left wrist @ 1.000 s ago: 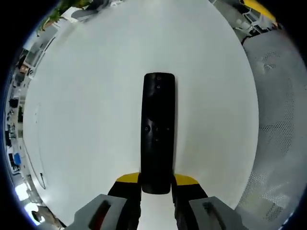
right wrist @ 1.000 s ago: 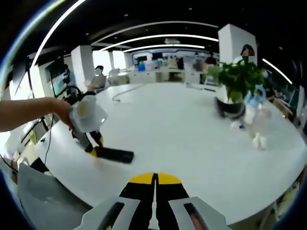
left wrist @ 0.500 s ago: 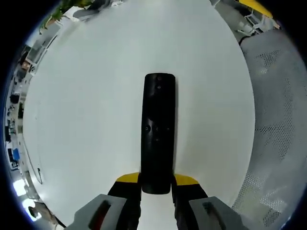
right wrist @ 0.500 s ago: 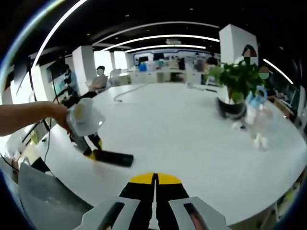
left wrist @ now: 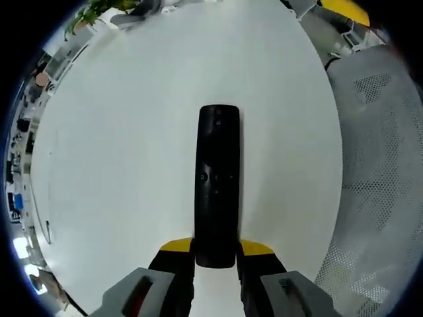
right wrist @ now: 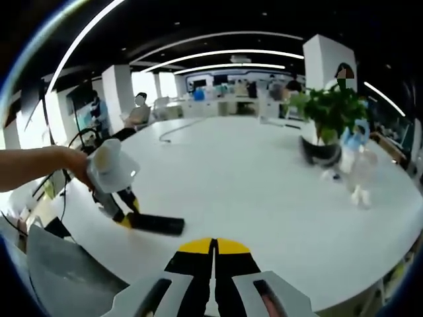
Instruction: Press the specified remote control buttons in sequence, fully releasing each button before pressing the next.
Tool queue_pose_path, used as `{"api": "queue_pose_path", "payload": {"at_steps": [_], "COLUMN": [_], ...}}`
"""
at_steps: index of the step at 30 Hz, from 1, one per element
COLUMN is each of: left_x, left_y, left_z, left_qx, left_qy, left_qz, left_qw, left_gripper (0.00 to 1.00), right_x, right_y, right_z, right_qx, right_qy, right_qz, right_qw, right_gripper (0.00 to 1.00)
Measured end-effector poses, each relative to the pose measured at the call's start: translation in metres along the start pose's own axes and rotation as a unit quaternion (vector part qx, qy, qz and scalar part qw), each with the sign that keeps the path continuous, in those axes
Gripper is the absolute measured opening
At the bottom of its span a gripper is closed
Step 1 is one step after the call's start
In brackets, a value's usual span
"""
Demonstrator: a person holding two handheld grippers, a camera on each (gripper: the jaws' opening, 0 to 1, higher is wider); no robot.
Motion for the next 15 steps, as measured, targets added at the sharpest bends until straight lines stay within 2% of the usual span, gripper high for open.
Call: {"api": "queue_pose_path", "payload": {"at_steps": [7, 15], "left_x": [-0.008, -0.017], "left_y": [0.001, 0.000], "left_z": [-0.001, 0.001], "left_qx": [-0.023, -0.024], "left_qy": [0.018, 0.015], "left_qz": [0.001, 0.004], "left_qw": [0.9996, 0.9996], "left_gripper": [0.24, 0.24], "right_x": [0.001, 0.002], "right_y": [0.000, 0.000], "right_z": [0.000, 0.000], "right_qx": [0.001, -0.002], "right_qy": [-0.002, 0.001], "right_qz": [0.002, 0.005], "right_qw": [1.0000, 1.0000], "right_gripper": [0.00, 0.00]}}
Point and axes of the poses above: the point that each gripper's makers call its tool centre point, and the gripper's own axes: y roughly backward along the fingers, x roughly to its left, z roughly out of its top, the point moved 2 cm from there along y, roughly backward along the fingers, and after that the axes turned 6 degrees about -y, right-handed, at the moved point
